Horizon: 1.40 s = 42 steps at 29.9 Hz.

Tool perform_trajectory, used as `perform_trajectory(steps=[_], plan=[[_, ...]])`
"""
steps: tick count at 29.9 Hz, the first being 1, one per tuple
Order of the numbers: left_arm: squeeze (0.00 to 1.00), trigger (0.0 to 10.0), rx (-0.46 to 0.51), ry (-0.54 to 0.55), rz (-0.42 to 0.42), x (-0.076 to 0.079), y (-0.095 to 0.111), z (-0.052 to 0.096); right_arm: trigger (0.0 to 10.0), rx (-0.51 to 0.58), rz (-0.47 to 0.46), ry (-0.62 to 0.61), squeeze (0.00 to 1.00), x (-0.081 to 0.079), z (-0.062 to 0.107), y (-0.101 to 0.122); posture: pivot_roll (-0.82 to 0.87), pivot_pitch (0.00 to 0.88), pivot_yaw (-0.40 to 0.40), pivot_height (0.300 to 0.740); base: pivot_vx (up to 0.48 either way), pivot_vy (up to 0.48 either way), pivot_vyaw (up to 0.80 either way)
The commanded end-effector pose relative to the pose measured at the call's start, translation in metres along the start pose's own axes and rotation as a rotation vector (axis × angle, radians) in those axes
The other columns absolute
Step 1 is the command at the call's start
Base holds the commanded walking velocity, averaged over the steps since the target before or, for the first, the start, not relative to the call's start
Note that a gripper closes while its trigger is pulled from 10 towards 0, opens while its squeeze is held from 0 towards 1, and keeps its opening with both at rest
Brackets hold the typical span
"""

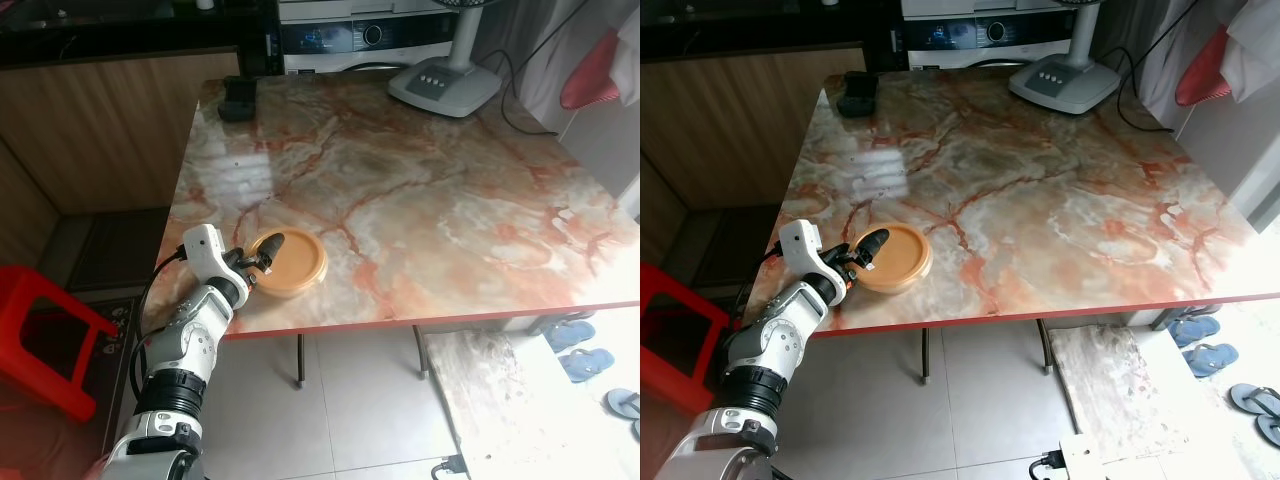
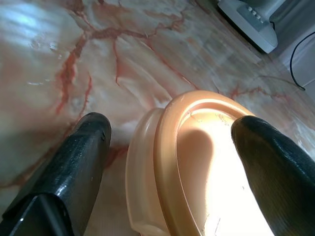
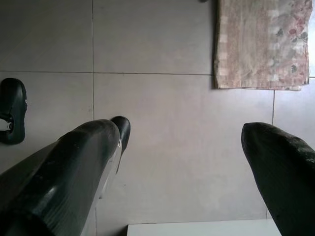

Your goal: Restocking fridge

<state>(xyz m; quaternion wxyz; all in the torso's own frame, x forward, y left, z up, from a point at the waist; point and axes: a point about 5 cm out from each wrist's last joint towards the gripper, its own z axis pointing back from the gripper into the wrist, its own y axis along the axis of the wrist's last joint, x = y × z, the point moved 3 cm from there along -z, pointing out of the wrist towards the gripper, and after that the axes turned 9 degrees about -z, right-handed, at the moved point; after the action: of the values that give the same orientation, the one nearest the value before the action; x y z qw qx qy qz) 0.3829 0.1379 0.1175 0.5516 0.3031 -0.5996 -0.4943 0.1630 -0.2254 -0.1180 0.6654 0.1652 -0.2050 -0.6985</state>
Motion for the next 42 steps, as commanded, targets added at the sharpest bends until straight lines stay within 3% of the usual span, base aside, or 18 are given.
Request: perform_trajectory(steps=[1,12,13,14,15,16,28,42], plan=[[0.00,10.0,-0.032,-0.011,0.029,0.0021,-0.0075,-0.0008,10.0,-0.006,0.013,0.002,0.00,0.0003,0.0004,-0.0021,0.03,0.081,0.010,0.740,0.000,0.000,0.00],[0.00,10.0,-0.055,0.015,0.154,0.0005,-0.0162,-0.0046,10.0,-0.007,0.021,0.002,0.00,0.0007,0.0004,-0.0019,0.03,0.081,0.006,0.740,0.000,0.000,0.00],[0.00,7.7,-0.054,0.013,0.163,0.0013,-0.0157,-0.0054,10.0,-0.008,0.022,0.002,0.00,0.0007,0.0004,-0.0019,0.03,0.081,0.006,0.740,0.000,0.000,0.00],[0.00,4.4,-0.052,0.013,0.166,0.0019,-0.0147,-0.0062,10.0,-0.008,0.024,0.002,0.00,0.0008,0.0004,-0.0019,0.03,0.081,0.006,0.740,0.000,0.000,0.00],[0.00,4.4,-0.052,0.013,0.166,0.0019,-0.0147,-0.0062,10.0,-0.008,0.024,0.002,0.00,0.0008,0.0004,-0.0019,0.03,0.081,0.006,0.740,0.000,0.000,0.00],[0.00,0.0,-0.048,0.013,0.170,0.0025,-0.0137,-0.0068,10.0,-0.008,0.026,0.002,0.00,0.0009,0.0004,-0.0019,0.03,0.081,0.006,0.740,0.000,0.000,0.00],[0.00,0.0,-0.042,0.019,0.197,0.0026,-0.0121,-0.0087,10.0,-0.020,0.052,0.002,0.00,0.0013,0.0003,-0.0024,0.03,0.082,0.005,0.740,0.000,0.000,0.00],[0.00,0.0,-0.024,0.028,0.158,-0.0024,-0.0080,-0.0051,10.0,-0.022,0.062,0.000,0.00,0.0017,0.0002,-0.0018,0.03,0.081,0.003,0.740,0.000,0.000,0.00]])
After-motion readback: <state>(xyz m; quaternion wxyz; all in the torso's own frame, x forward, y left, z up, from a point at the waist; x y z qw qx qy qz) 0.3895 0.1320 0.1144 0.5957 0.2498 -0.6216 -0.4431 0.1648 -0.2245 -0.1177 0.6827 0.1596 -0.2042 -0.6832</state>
